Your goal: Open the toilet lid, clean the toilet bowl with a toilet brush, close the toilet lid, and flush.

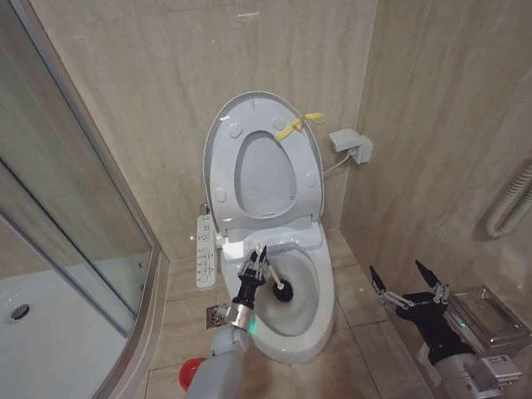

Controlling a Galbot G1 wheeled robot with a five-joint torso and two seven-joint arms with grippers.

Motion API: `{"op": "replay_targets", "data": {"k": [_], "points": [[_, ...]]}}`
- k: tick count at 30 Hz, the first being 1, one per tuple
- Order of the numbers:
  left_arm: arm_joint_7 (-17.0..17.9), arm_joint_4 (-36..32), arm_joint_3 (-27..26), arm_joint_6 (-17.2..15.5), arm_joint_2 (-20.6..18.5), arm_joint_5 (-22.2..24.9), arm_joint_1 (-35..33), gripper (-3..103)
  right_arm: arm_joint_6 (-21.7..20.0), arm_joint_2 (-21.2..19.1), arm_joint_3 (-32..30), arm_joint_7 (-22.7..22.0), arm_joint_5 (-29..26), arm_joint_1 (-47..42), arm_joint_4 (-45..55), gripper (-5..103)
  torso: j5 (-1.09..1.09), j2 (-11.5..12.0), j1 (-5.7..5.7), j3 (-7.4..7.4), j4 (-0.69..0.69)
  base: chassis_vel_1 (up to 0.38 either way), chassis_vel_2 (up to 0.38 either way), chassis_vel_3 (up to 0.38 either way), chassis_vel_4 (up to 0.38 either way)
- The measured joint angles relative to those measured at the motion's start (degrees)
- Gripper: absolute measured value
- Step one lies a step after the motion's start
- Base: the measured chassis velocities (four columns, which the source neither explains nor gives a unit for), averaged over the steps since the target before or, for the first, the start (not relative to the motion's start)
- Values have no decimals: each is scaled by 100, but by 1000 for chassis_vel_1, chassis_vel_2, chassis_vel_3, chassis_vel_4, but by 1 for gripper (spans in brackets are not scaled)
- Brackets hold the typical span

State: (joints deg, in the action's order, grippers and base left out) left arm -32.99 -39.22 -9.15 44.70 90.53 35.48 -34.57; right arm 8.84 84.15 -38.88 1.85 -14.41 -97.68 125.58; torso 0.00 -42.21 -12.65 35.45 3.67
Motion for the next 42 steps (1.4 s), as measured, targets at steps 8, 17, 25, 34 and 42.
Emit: {"op": "replay_targets", "data": {"k": [8,17,25,34,42], "points": [[50,-104,110,-397,140,683,-54,22,0,0,0,0,0,0,0,100,0,0,0,-1,-3,0,0,0,0],[-154,-153,-72,-226,-251,-699,-221,22,0,0,0,0,0,0,0,100,0,0,0,0,-3,0,0,0,0],[-19,-715,99,-439,-229,-71,-220,22,0,0,0,0,1,0,0,100,-1,0,0,0,1,0,0,0,0],[106,-832,209,-863,-204,325,-430,22,0,0,0,0,0,0,0,100,0,0,0,-1,-2,0,0,0,0],[413,-1008,-125,-601,-552,-1533,-470,22,0,0,0,0,0,0,0,100,-2,0,0,-1,1,0,0,0,0]]}}
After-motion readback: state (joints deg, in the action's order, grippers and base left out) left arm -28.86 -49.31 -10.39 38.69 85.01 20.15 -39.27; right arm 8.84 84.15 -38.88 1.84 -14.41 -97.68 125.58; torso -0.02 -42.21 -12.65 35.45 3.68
